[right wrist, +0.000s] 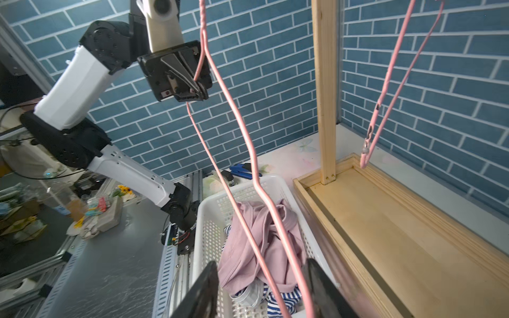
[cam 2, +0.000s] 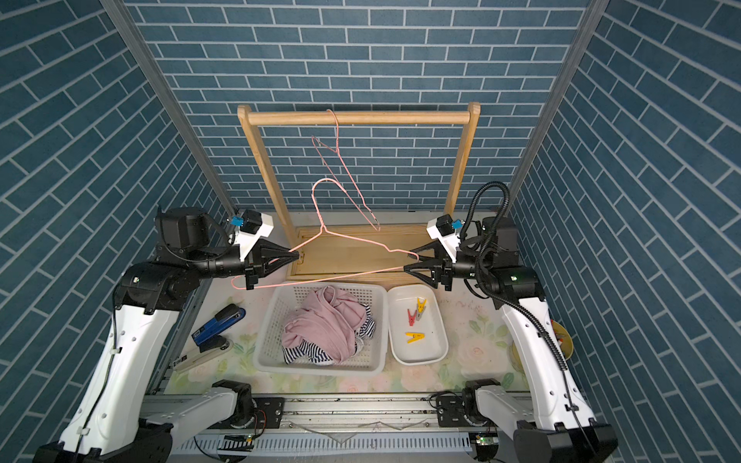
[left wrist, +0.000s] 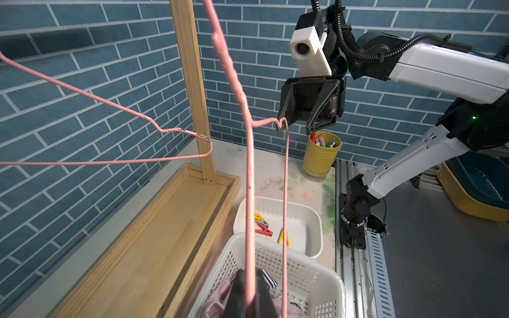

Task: Remove the clothespins securing tank tops to the hanger
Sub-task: Place the hanger on the clothesline.

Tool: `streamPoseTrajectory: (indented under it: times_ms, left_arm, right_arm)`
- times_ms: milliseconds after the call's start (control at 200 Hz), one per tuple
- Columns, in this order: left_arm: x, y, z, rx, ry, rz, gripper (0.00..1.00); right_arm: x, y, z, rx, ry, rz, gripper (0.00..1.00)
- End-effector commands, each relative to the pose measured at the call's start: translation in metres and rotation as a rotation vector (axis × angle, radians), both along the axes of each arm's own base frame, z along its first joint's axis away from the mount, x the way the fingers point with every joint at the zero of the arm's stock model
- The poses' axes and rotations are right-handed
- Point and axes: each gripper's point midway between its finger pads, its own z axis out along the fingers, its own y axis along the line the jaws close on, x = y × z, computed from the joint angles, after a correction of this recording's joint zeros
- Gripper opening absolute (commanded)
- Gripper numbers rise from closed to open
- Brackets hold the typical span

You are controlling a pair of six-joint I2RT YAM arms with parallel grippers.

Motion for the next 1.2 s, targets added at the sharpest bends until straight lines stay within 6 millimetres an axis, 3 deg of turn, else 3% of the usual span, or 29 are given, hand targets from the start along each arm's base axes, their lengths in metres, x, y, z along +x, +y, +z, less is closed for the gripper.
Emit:
streamPoseTrajectory:
  times_ms: [0,25,90,150,455,525,810,1195]
  left_arm:
    - [-0.001,0.004,0.018,-0.039,-0.087,0.049,0.0]
    - [-0.001,0.005,0.021,-0.05,-0.104,0.06,0.0]
    - [-0.002,0.008,0.033,-0.09,-0.148,0.096,0.0]
    - [-0.004,0.012,0.046,-0.125,-0.187,0.136,0.0]
    - [0.008,0.07,0.089,-0.291,-0.268,0.582,0.0]
    - [0.014,0.087,0.088,-0.289,-0.24,0.698,0.0]
    - [0.004,0.143,0.089,-0.292,-0.229,1.022,0.0]
    - [0.031,0.148,0.072,-0.237,-0.102,1.09,0.0]
  right_arm:
    - [0.017,-0.014,0.014,-0.005,-0.1,-0.193,0.57]
    - [0.019,-0.017,0.014,-0.005,-0.107,-0.226,0.62]
    - [0.024,-0.024,0.015,-0.008,-0.124,-0.304,0.63]
    - [0.027,-0.03,0.016,0.001,-0.13,-0.359,0.76]
    - [0.029,-0.037,0.023,0.032,-0.121,-0.426,0.76]
    - [0.03,-0.036,0.025,0.039,-0.117,-0.423,0.76]
    - [0.028,-0.037,0.031,0.06,-0.114,-0.432,0.78]
    - [0.032,-0.044,0.028,0.059,-0.111,-0.504,0.82]
